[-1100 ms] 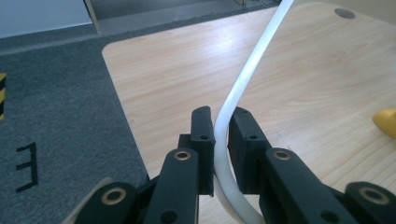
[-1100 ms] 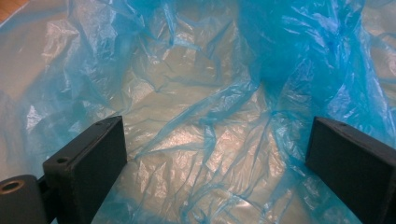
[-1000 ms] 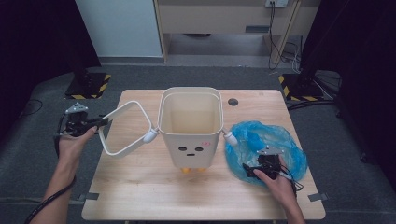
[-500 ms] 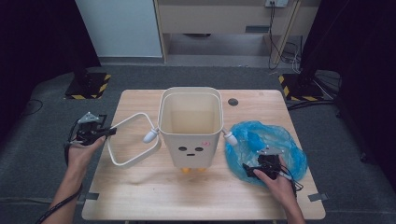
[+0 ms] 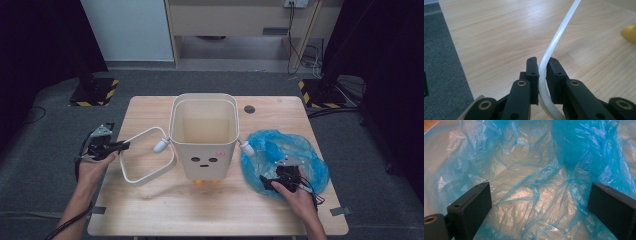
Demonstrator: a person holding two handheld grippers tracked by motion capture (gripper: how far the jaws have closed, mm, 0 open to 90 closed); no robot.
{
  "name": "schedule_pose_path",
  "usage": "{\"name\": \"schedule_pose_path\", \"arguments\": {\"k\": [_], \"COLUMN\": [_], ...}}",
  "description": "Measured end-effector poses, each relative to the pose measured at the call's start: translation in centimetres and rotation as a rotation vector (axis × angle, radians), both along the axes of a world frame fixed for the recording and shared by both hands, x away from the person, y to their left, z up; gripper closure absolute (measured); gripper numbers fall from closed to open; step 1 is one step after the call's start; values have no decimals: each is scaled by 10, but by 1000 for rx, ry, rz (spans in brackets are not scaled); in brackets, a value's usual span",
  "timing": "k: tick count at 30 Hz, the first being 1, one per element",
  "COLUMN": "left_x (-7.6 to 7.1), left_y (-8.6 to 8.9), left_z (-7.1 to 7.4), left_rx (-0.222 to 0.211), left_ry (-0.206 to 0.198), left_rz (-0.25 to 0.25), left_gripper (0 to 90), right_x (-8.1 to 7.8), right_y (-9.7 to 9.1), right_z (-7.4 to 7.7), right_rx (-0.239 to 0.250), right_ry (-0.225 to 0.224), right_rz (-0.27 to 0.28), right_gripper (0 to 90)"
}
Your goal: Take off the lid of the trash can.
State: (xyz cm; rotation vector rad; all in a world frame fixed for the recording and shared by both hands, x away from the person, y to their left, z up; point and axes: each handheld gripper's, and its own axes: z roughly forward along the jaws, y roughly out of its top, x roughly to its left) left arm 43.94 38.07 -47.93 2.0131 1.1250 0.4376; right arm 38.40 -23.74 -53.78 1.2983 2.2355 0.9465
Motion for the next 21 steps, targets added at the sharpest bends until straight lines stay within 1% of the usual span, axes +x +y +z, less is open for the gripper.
{"name": "schedule_pose_path", "arguments": {"k": [3,5,9,12,18,21], "left_x": [-1,-2,-3,-4,-5,-6], "left_y": [-3,-4,-6,-7,-7,-8], "left_z": [-5,-8,-12,-16,-22,-25], "left_rx": [-1,8,13,20,20,33], "left_ry": [6,12,17,25,34,39], "left_rz": [-6,-11,-18,-17,-13,-15], "left_gripper": [803,803,803,804,804,804], "right_x": [0,0,0,0,0,0], "right_y": [0,0,0,0,0,0], "right_z": [0,0,0,0,0,0], "right_rx": [0,0,0,0,0,0], "right_ry": [0,0,0,0,0,-1], "right_rz": [0,0,-1,-1,0,-1], "right_gripper": [52,52,52,52,52,52]}}
